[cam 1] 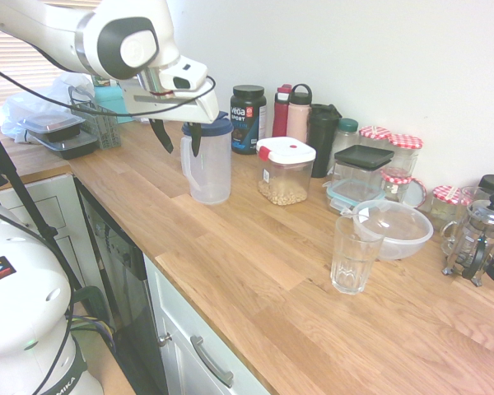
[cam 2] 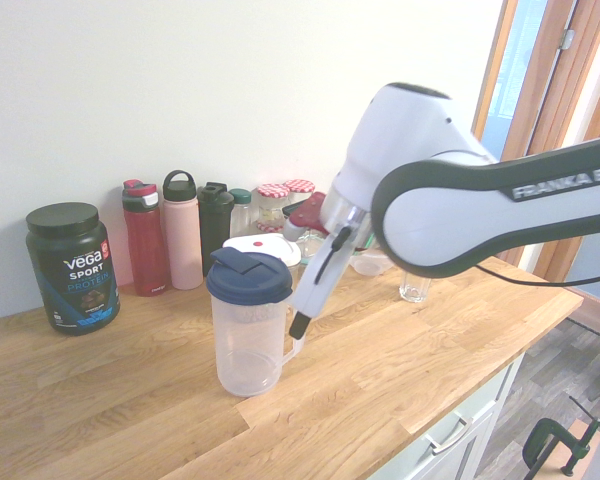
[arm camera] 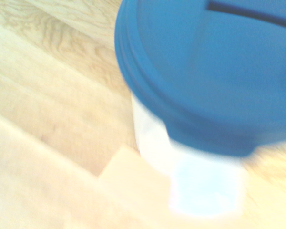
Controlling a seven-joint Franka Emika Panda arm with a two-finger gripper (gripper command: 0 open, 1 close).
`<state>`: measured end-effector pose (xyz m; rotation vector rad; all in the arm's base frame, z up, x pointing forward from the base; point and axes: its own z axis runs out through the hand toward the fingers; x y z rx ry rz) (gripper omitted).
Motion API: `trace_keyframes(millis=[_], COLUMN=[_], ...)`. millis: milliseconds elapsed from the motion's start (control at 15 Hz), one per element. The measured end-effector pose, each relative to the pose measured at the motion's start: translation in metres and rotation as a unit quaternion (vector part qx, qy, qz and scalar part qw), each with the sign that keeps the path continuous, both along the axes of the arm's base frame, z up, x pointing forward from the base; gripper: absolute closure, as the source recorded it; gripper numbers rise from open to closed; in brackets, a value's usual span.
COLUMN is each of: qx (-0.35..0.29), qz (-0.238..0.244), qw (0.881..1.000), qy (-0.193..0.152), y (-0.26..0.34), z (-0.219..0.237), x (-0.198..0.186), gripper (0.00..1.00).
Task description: Pour me some water
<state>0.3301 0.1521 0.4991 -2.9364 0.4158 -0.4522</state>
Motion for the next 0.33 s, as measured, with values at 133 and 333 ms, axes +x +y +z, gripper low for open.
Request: trace_keyframes(millis=[133,333], qx=[0.008,0.000], qz=[-0.003,-0.084], qw=[1.000,0.996], qy=[0.013,0.031], y=[-0.034,-0.130], z=[0.024,0.025], x=[-0.021,-0.025], gripper=[0.00,0.00])
